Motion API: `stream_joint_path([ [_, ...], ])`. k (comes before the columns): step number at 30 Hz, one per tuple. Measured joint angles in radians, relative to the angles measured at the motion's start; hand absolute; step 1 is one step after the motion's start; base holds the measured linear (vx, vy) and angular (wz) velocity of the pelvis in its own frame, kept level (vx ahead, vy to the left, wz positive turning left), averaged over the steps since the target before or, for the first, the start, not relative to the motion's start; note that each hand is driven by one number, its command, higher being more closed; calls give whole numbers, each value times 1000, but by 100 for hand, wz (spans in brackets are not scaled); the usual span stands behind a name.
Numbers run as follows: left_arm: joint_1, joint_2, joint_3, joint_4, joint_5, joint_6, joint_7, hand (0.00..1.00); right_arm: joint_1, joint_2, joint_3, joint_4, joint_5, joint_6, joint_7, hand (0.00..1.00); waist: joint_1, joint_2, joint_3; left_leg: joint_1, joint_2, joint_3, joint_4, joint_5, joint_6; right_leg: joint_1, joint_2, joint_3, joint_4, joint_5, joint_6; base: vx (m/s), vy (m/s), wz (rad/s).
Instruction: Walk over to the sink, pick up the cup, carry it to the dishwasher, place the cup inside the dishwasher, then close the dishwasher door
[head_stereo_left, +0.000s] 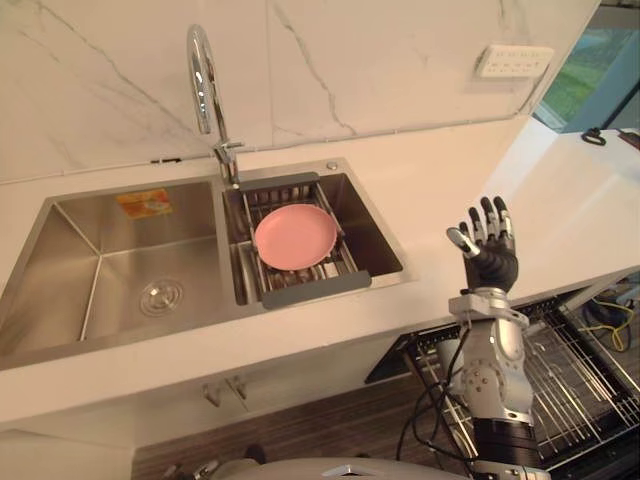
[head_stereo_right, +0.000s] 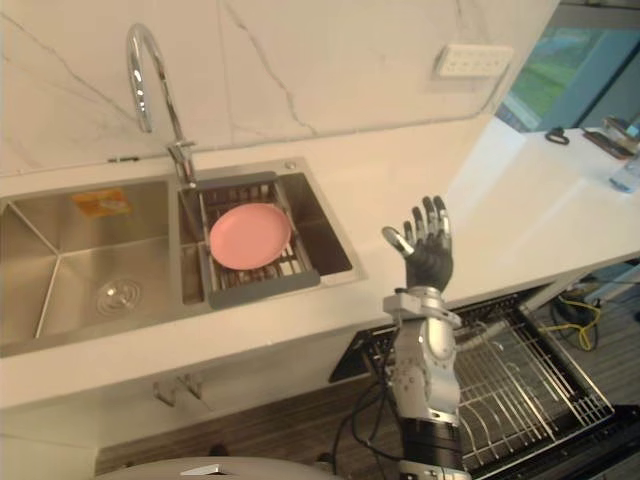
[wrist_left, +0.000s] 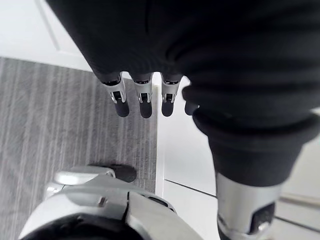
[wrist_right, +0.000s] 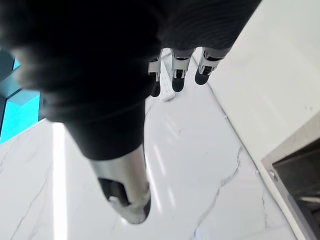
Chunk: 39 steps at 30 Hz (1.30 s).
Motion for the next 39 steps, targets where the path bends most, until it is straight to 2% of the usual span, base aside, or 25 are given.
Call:
stream_joint_path([
  [2, 2, 0, 13, 8, -87, 34, -19, 0, 0, -14, -32, 0, -17, 22, -2, 0, -2, 1, -1, -1, 0, 10, 0, -2, -1, -3, 1, 8, -11, 4, -3, 2, 4, -17],
  [4, 4, -3, 14, 10, -125, 38, -20, 0, 0, -44, -36, 0, -59, 37, -5, 0, -2, 5, -6, -1, 1, 29, 0, -7, -2, -16, 3, 28, -11, 7, -3, 20, 8, -26],
  [7, -1, -4, 14, 29, -136, 34, -19, 0, -4, -92, -42, 0, -170, 41, -6, 0, -6, 8, -19, -6, 0, 36, 0, -11, 0, -21, 3, 35, -20, 16, 6, 46, 7, -9],
  [12, 3, -4, 24, 34, -171, 45, -18, 0, -99, -213, -47, 56, -408, 85, -6, 0, 0, -1, -38, -14, -5, 23, 0, -6, 9, -18, 3, 22, -25, 18, 8, 32, 6, 8],
  [15, 2, -2, 38, 34, -169, 67, -17, 0, -210, -292, 21, 176, -524, 122, -2, 0, 3, -7, -40, -13, -9, -1, 0, -3, 12, -3, 0, -2, -27, 18, 8, -7, 2, 21],
  [16, 2, -3, 52, 32, -171, 74, -17, 0, -250, -313, 62, 230, -574, 134, 5, 0, 13, -12, -41, -13, -10, -7, 0, 0, 13, 1, 0, -6, -27, 18, 8, -23, -5, 17],
  [19, 1, -4, 77, 28, -182, 89, -18, 0, -287, -313, 100, 277, -642, 151, 37, 0, 23, -24, -36, -14, -12, -26, 0, 6, 15, 12, -3, -27, -27, 16, 7, -28, -8, 19],
  [26, 3, -8, 113, 28, -189, 104, -32, 0, -340, -315, 187, 471, -843, 142, 107, 0, 35, -35, -30, -20, -30, -87, -7, 17, 17, 37, -21, -88, -10, -7, 5, -38, 0, 26],
  [33, 6, -9, 113, 4, -189, 111, -44, 0, -391, -311, 281, 590, -1001, 95, 114, 0, 60, -36, -10, -34, -37, -127, -7, 27, 18, 50, -27, -135, -10, -11, 9, -9, -2, 20],
  [39, 5, -10, 113, -11, -189, 118, -57, 0, -427, -311, 301, 626, -1106, 78, 111, 0, 72, -34, 2, -39, -40, -139, -7, 35, 26, 56, -27, -142, -9, -8, 15, 39, -8, 8],
])
